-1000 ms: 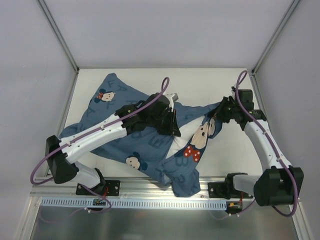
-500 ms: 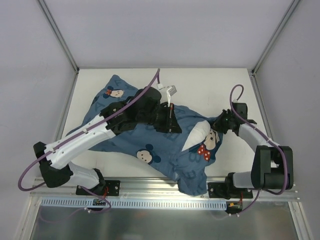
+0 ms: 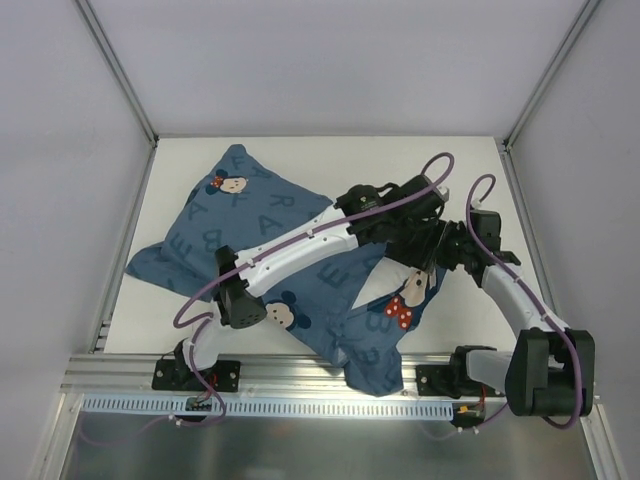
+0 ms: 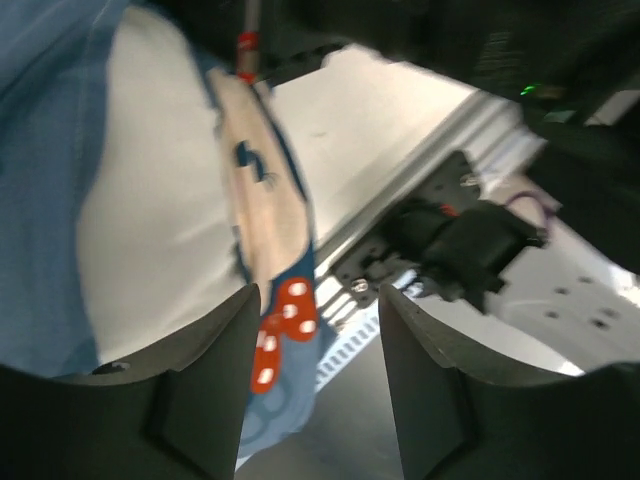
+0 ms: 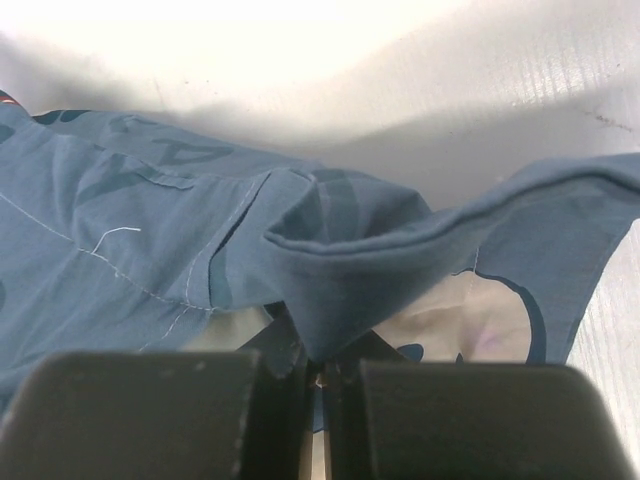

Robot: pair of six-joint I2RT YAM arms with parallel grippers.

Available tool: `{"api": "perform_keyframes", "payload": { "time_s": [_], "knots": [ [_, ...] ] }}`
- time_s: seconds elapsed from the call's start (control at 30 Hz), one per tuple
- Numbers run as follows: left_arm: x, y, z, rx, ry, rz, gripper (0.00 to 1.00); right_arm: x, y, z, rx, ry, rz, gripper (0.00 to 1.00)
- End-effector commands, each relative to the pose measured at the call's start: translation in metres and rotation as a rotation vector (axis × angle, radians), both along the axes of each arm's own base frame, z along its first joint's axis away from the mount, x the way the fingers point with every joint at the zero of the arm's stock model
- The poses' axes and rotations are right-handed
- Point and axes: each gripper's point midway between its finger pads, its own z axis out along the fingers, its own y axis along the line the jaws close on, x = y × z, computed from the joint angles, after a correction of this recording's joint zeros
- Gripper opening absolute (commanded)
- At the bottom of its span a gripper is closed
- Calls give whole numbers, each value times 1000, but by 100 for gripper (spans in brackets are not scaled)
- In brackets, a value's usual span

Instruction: Remove the pillowcase from the pillow

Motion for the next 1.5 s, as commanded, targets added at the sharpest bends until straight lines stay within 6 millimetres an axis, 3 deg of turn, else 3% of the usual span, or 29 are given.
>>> {"api": "perform_keyframes", "payload": {
  "time_s": [0.0,0.27,0.33,0.47,0.7,0.87,0.9,0.93,1.0,1.03,1.13,1.3,1.47],
  "knots": [
    [11,34,-14,157,-48,55,52,-2,5,15,18,-31,11,1],
    [31,36,-65,303,-97,142,53,-8,5,24,26,-53,8,1],
    [33,41,-78,343,-98,155,64,-11,5,25,23,-52,9,1],
    [41,43,-94,387,-112,199,69,-15,6,31,27,-69,14,1],
    [68,50,-108,395,-103,370,69,-36,4,43,7,-98,30,1],
    [83,51,-115,325,7,466,63,-52,1,43,-16,-103,44,1],
    [84,51,-110,303,11,474,63,-57,0,40,-29,-92,46,1],
    [81,54,-117,311,35,478,63,-60,0,41,-34,-99,53,1],
    [82,47,-107,237,37,480,64,-68,-2,35,-54,-78,64,1],
    [80,51,-115,246,56,487,64,-71,-6,33,-77,-81,66,1],
    [84,46,-118,229,62,482,69,-79,-7,26,-88,-64,70,1],
    [83,33,-135,237,97,471,81,-86,-2,33,-53,-89,72,1],
    [80,26,-161,276,117,430,80,-88,-3,42,-61,-104,75,1]
  ]
}}
